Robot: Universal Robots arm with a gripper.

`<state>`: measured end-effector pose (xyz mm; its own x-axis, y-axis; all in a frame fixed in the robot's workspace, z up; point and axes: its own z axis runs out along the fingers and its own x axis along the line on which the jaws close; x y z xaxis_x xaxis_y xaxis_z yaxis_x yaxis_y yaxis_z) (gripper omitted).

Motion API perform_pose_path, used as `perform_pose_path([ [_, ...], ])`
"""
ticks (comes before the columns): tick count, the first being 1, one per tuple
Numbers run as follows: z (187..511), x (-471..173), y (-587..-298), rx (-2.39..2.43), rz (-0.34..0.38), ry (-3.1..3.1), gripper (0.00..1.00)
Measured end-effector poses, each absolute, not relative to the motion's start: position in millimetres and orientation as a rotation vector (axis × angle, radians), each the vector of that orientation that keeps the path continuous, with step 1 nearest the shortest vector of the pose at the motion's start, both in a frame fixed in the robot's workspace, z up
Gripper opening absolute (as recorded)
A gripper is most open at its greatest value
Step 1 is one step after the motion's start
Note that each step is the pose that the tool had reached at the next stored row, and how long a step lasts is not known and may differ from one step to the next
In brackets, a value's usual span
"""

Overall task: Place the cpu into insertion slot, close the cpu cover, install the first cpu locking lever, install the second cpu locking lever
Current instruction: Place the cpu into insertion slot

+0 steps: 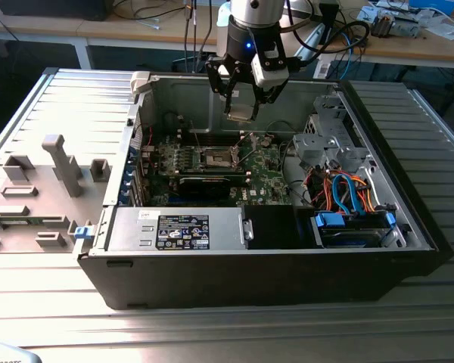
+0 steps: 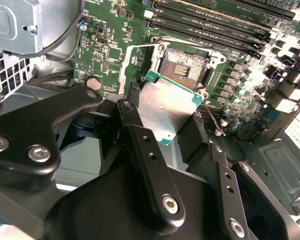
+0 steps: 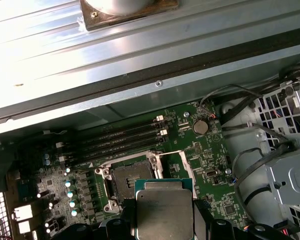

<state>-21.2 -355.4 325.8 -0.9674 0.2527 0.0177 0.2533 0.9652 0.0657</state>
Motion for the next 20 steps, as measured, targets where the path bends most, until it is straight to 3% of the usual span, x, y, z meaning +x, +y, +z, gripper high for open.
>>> perform_pose_path([
  [20, 325.6, -21.3, -355.5, -0.435, -0.088, -3.103, 0.55],
])
